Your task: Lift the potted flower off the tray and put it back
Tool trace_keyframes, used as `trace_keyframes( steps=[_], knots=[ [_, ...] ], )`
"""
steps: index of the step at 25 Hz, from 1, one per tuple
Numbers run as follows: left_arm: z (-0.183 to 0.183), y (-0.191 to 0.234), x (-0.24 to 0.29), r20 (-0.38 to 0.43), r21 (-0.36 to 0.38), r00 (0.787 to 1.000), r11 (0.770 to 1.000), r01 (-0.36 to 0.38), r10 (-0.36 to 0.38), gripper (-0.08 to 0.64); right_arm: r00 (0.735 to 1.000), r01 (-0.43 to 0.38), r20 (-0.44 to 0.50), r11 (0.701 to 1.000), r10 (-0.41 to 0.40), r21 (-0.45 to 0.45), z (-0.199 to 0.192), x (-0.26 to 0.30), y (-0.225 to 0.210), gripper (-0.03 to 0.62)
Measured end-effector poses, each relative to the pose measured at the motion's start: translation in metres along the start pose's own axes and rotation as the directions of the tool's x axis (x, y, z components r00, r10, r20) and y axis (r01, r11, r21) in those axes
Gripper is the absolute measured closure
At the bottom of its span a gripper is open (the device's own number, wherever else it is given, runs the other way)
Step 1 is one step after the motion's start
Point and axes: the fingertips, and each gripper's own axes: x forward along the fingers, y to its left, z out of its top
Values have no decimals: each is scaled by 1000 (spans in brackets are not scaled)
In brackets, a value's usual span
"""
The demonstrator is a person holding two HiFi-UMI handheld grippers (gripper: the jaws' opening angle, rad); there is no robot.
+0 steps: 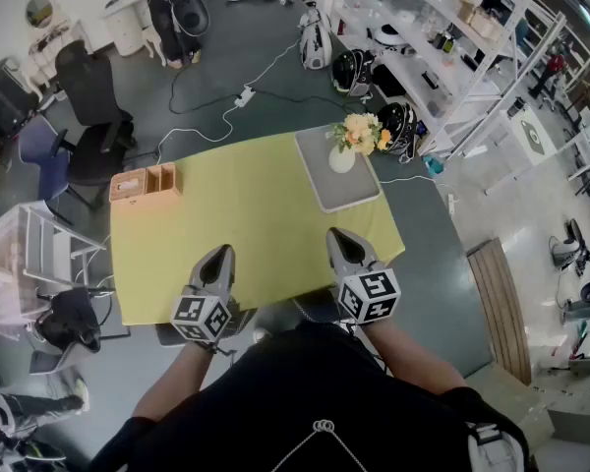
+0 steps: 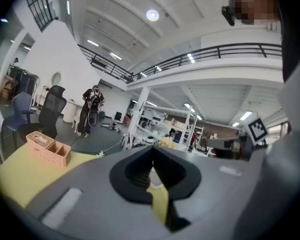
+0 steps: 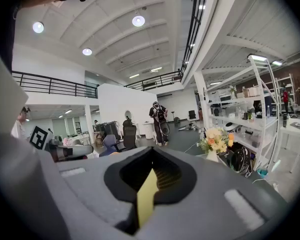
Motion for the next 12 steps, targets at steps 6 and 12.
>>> trace_keyframes(
  steps=[6,12],
  knots=[
    [-4,-4,14,-6,-3,1000,1000,12,-12,552,1000,5,-11,1000,-5,-2,-3,7,-14,592],
    [-15,-6,28,-22,-19,1000,1000,9,-9,552,1000,15,8,1000,-15,9,-6,13,-31,591]
  ],
)
